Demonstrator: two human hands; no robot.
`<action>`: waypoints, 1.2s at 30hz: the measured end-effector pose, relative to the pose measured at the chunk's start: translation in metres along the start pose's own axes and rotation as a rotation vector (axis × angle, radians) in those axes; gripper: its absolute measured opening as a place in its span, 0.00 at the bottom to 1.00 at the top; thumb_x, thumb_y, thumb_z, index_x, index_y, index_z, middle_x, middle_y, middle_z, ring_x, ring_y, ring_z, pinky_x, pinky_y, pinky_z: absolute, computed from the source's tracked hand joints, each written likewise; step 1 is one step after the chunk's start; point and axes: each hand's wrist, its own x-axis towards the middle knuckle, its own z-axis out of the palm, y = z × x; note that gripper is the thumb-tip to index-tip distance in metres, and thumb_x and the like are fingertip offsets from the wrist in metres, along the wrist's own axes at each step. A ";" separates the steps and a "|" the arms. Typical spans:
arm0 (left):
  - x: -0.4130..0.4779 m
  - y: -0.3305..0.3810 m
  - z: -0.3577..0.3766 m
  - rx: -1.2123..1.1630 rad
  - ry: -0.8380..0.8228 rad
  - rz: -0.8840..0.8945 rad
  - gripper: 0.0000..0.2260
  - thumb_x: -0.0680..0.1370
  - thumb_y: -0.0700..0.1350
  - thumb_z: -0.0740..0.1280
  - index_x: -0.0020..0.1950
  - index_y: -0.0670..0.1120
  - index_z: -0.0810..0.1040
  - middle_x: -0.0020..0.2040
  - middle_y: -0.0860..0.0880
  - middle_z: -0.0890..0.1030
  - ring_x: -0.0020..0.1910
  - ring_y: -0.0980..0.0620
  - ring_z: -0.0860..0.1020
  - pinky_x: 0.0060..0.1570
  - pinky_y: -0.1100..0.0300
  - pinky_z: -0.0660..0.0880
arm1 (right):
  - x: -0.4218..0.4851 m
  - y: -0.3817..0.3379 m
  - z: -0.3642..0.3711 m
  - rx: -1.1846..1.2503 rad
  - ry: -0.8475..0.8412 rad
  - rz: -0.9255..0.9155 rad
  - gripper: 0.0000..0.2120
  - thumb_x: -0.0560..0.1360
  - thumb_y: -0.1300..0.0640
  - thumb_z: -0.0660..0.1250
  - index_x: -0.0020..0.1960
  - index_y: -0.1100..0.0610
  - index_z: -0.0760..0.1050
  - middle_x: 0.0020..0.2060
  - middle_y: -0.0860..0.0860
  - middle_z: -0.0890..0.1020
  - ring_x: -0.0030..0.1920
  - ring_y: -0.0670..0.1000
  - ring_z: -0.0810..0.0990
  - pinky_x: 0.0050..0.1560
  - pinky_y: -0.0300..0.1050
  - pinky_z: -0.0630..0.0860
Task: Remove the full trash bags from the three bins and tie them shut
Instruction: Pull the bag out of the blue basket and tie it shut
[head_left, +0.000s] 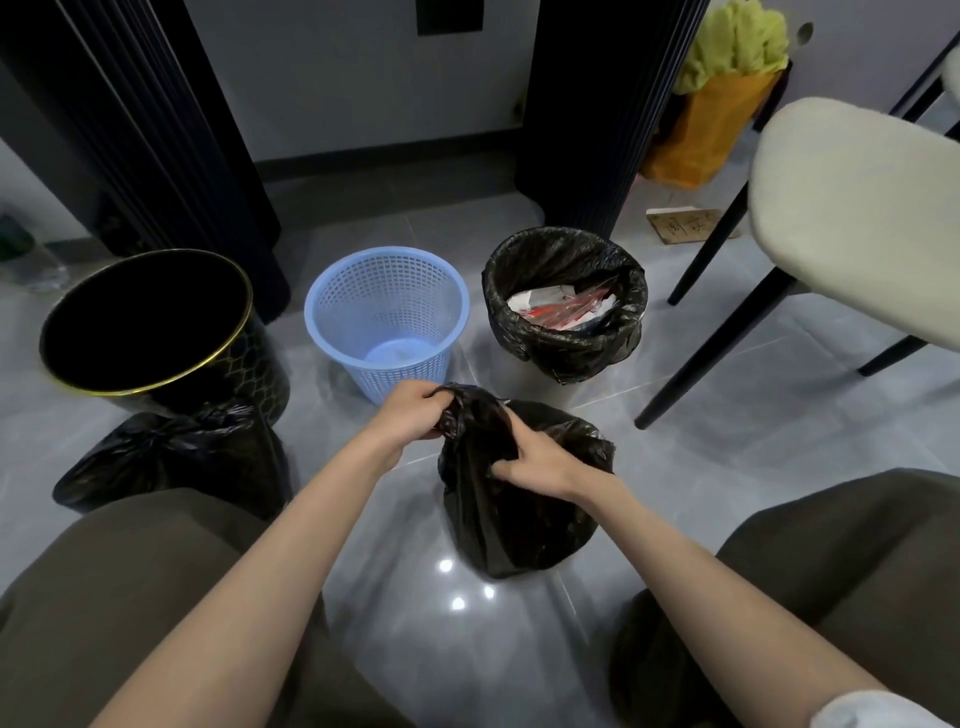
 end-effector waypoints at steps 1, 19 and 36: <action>-0.001 0.001 0.000 0.006 -0.017 -0.003 0.10 0.79 0.38 0.59 0.43 0.42 0.78 0.38 0.46 0.77 0.36 0.55 0.74 0.34 0.70 0.75 | 0.001 -0.001 0.005 0.033 -0.046 -0.011 0.42 0.70 0.58 0.70 0.75 0.38 0.51 0.61 0.46 0.76 0.60 0.46 0.74 0.63 0.38 0.68; -0.001 -0.002 0.007 -0.209 -0.086 -0.123 0.11 0.80 0.35 0.56 0.49 0.42 0.78 0.40 0.48 0.78 0.40 0.57 0.76 0.36 0.71 0.76 | 0.015 0.007 0.046 0.263 -0.066 0.164 0.10 0.79 0.57 0.61 0.57 0.58 0.77 0.52 0.53 0.81 0.57 0.52 0.78 0.62 0.46 0.73; -0.008 -0.001 -0.003 -0.415 0.033 -0.092 0.14 0.79 0.32 0.56 0.39 0.44 0.76 0.38 0.47 0.78 0.39 0.55 0.77 0.31 0.72 0.77 | 0.006 0.014 0.042 -0.107 -0.063 0.040 0.07 0.77 0.48 0.61 0.44 0.48 0.76 0.44 0.47 0.81 0.50 0.49 0.79 0.59 0.48 0.73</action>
